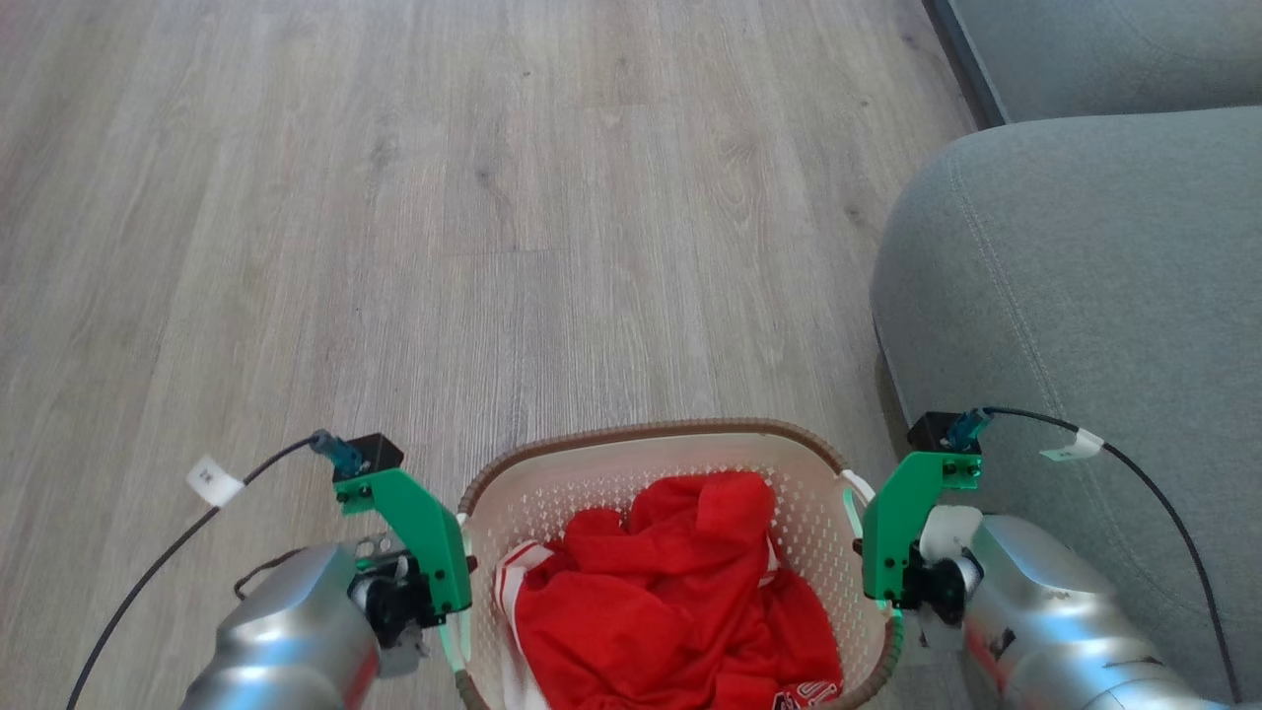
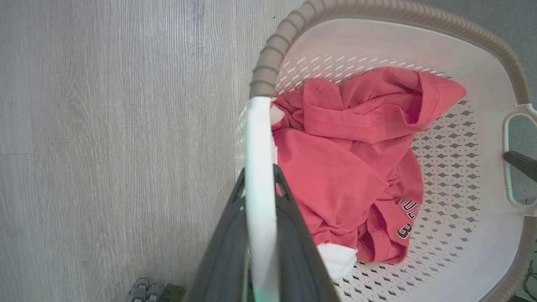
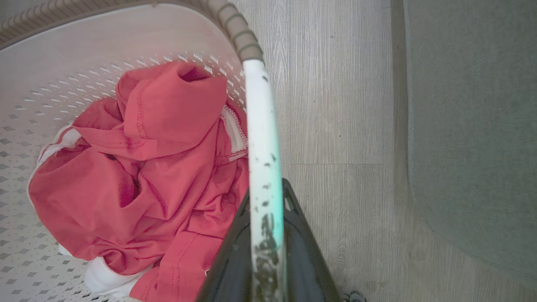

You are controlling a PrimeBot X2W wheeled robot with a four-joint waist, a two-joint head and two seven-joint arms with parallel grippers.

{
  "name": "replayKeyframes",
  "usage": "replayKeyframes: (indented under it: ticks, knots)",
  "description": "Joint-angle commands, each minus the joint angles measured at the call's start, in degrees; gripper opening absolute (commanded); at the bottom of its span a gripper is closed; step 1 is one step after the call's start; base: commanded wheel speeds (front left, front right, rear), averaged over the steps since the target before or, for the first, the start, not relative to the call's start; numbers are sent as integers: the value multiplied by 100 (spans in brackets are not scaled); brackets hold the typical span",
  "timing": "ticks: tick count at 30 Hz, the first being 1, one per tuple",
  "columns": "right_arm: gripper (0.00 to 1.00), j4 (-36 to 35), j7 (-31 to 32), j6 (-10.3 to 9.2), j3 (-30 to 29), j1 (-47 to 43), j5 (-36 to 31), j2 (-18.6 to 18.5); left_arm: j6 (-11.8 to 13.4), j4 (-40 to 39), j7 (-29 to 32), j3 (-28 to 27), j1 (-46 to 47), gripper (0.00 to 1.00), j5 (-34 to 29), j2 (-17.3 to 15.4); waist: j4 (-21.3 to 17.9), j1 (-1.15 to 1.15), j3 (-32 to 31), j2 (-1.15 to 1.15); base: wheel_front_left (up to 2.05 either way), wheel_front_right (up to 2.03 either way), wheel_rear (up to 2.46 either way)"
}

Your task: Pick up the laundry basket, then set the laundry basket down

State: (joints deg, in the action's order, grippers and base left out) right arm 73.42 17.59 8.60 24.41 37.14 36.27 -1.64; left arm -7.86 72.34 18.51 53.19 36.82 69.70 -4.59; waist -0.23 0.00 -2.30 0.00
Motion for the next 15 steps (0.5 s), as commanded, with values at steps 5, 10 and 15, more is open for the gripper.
replayKeyframes:
  ticks: [5, 10, 15]
  knots:
    - [0, 54, -81, -111, -17, 130, -117, -329, 106, 158, -136, -173, 368, 0, 45, -500, 5, 0, -2, 0, 0, 0, 0]
    - [0, 54, -101, -111, -49, 141, -141, -324, 111, 159, -148, -175, 373, 0, 51, -501, 7, 0, 5, 0, 0, 0, 0]
    - [0, 54, -123, -111, -75, 154, -162, -320, 113, 160, -165, -178, 367, 0, 58, -513, 10, 0, 8, 0, 0, 0, 0]
